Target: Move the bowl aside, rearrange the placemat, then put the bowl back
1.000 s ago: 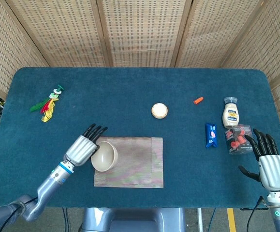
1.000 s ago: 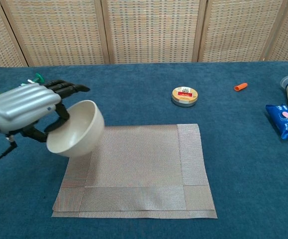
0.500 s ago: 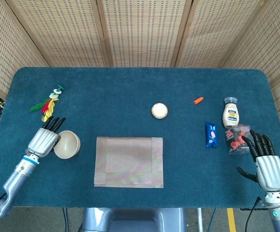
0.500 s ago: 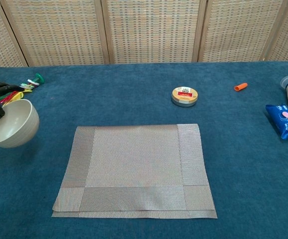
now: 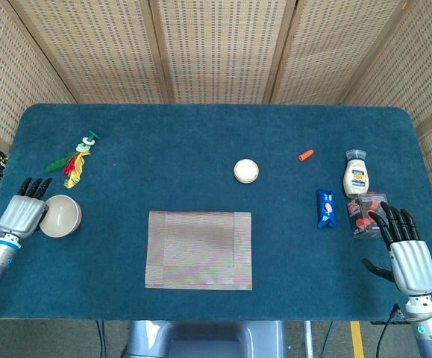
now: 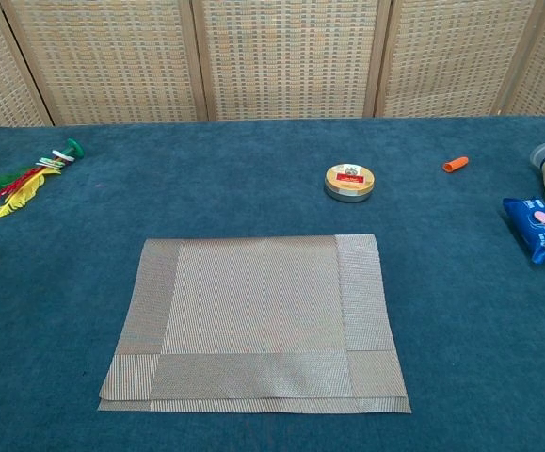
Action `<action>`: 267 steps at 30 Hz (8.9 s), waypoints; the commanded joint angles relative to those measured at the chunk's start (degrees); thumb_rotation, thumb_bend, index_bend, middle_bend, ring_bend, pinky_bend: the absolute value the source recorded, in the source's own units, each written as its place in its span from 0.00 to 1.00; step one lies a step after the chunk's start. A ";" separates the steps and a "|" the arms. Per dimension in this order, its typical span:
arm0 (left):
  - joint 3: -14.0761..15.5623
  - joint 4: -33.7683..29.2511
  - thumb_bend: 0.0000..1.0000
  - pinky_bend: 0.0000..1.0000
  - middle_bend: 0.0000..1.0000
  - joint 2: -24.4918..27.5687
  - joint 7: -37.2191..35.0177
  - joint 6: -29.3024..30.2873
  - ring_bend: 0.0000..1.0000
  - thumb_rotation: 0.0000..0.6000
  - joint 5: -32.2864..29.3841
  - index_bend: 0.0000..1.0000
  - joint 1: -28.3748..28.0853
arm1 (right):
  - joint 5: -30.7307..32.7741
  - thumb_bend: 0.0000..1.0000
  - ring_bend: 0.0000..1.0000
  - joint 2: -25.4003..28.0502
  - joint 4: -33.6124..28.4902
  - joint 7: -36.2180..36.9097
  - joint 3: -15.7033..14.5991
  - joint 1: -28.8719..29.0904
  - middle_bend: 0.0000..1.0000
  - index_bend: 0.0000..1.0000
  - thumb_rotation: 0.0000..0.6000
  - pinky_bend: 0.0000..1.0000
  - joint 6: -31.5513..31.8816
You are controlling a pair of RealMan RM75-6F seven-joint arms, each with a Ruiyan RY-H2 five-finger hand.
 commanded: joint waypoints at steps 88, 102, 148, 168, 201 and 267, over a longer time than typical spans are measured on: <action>6.19 -44.20 0.36 0.00 0.00 -0.08 22.07 7.16 0.00 1.00 12.42 0.48 5.70 | 0.14 0.12 0.00 0.56 0.02 2.74 0.63 -0.37 0.00 0.20 1.00 0.00 1.51; 5.71 -42.04 0.36 0.00 0.00 -2.53 22.31 4.62 0.00 1.00 10.63 0.48 4.71 | 0.32 0.12 0.00 0.75 -0.14 3.16 0.78 -0.48 0.00 0.19 1.00 0.00 1.65; 4.99 -40.91 0.49 0.00 0.00 -6.43 23.48 3.26 0.00 1.00 8.54 0.58 2.71 | 0.21 0.12 0.00 0.90 -0.20 3.61 0.88 -0.50 0.00 0.19 1.00 0.00 1.74; -3.59 -46.86 0.49 0.00 0.00 -1.10 23.37 1.14 0.00 1.00 2.98 0.63 -2.44 | 0.86 0.12 0.00 0.97 0.40 4.27 1.10 -0.43 0.00 0.19 1.00 0.00 1.28; -26.85 -12.30 0.49 0.00 0.00 -11.68 18.93 -19.75 0.00 1.00 -25.22 0.67 -33.34 | 5.04 0.12 0.00 -0.92 4.64 4.15 2.18 0.61 0.00 0.19 1.00 0.00 -3.03; -25.75 26.29 0.26 0.00 0.00 -29.03 13.06 -18.88 0.00 1.00 -23.71 0.01 -44.59 | 7.27 0.12 0.00 -2.54 7.82 4.46 1.93 1.70 0.00 0.16 1.00 0.00 -7.45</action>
